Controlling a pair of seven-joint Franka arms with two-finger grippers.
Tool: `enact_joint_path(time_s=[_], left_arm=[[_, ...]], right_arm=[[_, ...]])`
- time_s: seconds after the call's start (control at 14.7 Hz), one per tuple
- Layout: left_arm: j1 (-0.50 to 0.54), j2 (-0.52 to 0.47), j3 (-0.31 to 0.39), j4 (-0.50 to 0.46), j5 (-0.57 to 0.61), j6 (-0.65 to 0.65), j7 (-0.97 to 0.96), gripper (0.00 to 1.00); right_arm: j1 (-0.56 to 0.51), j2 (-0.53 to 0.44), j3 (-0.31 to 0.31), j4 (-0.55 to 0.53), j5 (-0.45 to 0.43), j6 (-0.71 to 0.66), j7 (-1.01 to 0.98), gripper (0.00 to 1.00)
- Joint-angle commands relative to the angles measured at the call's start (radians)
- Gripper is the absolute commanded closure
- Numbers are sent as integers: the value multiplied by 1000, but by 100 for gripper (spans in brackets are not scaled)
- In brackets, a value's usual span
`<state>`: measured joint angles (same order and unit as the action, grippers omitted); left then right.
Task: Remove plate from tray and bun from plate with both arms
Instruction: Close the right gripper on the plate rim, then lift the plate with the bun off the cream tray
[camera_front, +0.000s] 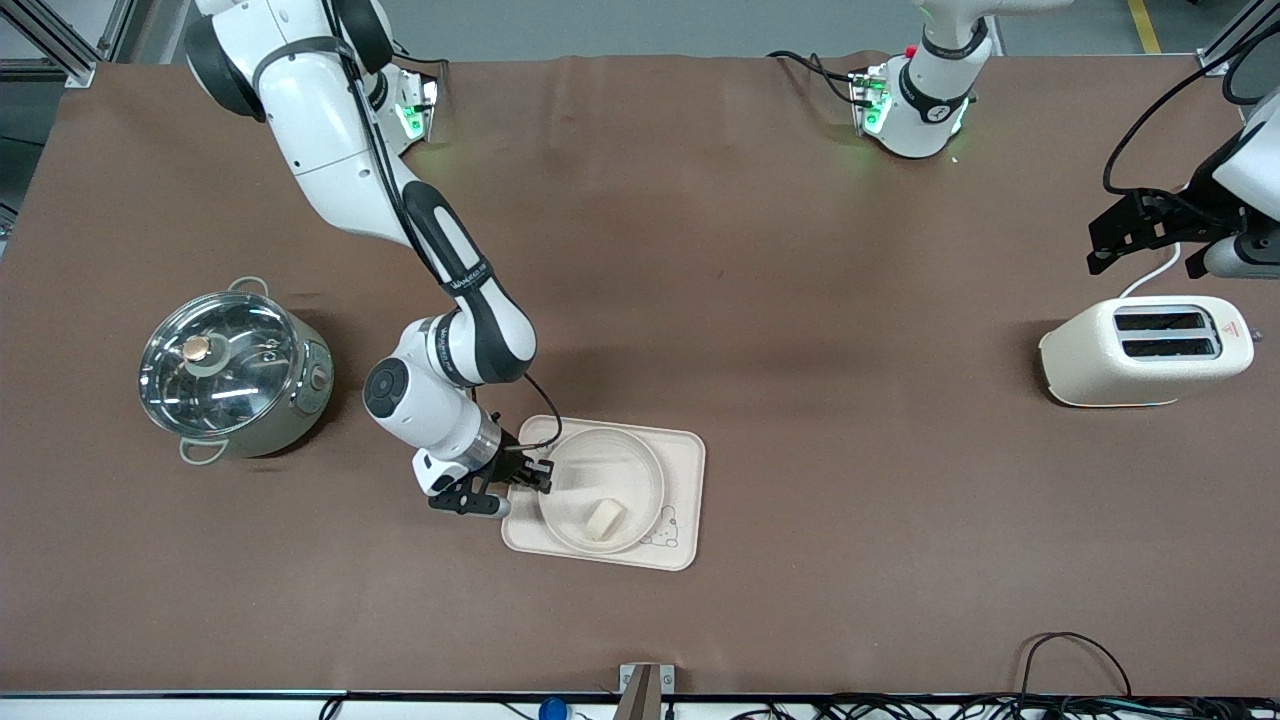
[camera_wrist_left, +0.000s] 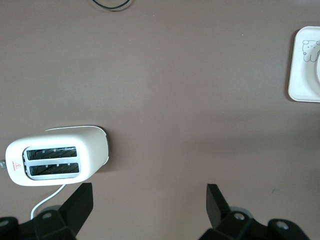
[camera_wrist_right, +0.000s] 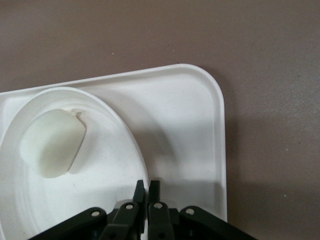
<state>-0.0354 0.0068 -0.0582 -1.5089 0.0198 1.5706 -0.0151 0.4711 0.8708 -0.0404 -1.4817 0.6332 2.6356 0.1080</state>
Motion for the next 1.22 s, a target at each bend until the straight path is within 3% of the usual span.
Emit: enact_joint_path(time_s=[0.0,0.14,0.27,0.61,0.88,1.15], left_arm=[[3,-2,-3,9,8,-14,11,0],[3,-2,-3,9,8,-14,11,0],[3,-1,-3,9,8,-14,11,0],[3,-1,-3,9,8,-14,11,0],[3,-2,-3,9,8,-15,11,0],[3,-2,-5,4,3,-21,7,0]], right_arm=[[-11,-22,22,3,65,-12,-11,100],[-17,-105,39,-55,72,-67,-14,100],[3,-194,59,-182,75,-49,-24,100],[11,-393,180,-552,77,150,-28,100],[9,-414,278,-696,80,314,-24,100],[8,-420,287,-752,82,328,-28,100]])
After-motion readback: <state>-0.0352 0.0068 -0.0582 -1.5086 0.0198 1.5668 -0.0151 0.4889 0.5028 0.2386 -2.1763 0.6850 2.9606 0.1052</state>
